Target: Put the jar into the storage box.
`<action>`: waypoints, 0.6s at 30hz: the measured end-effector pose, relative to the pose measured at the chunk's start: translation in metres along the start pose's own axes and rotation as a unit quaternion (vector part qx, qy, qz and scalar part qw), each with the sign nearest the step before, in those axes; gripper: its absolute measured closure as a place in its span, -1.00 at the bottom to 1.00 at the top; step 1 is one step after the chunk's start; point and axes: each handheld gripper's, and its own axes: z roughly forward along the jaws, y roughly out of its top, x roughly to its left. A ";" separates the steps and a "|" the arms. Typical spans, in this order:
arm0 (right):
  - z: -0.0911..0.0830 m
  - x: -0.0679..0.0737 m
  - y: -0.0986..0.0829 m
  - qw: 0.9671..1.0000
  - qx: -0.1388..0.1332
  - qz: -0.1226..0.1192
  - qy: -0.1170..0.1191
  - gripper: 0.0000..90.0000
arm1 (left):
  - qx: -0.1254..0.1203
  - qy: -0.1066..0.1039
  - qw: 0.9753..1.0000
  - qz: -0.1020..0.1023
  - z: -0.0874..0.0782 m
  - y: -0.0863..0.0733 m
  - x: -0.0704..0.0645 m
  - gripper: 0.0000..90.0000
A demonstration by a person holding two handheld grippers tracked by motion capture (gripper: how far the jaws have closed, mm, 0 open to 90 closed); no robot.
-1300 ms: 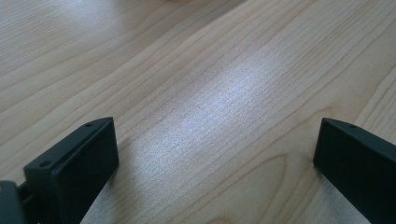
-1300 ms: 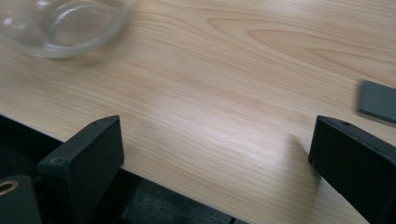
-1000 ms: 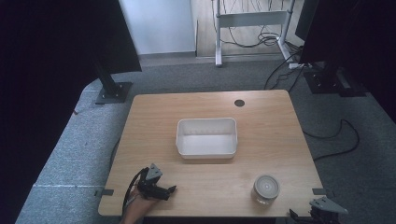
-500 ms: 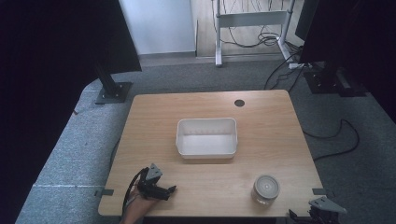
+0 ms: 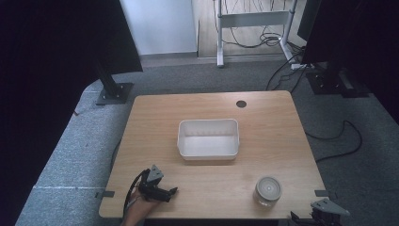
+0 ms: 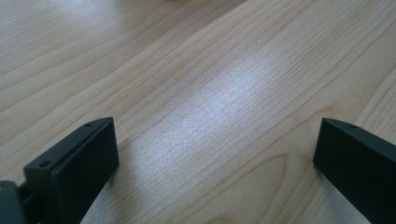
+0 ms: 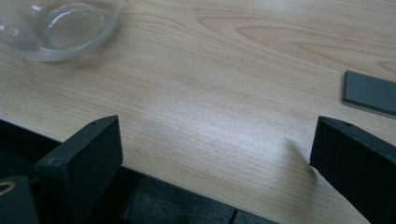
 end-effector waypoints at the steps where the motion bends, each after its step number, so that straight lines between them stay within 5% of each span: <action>1: 0.000 0.001 0.001 1.000 -0.001 -0.001 0.001 -0.96 | 0.000 0.000 1.000 0.000 0.000 0.000 0.000 -1.00; 18: -0.008 0.013 0.011 0.999 -0.021 -0.017 0.025 -0.96 | 0.000 0.000 1.000 0.000 0.000 0.000 0.000 -1.00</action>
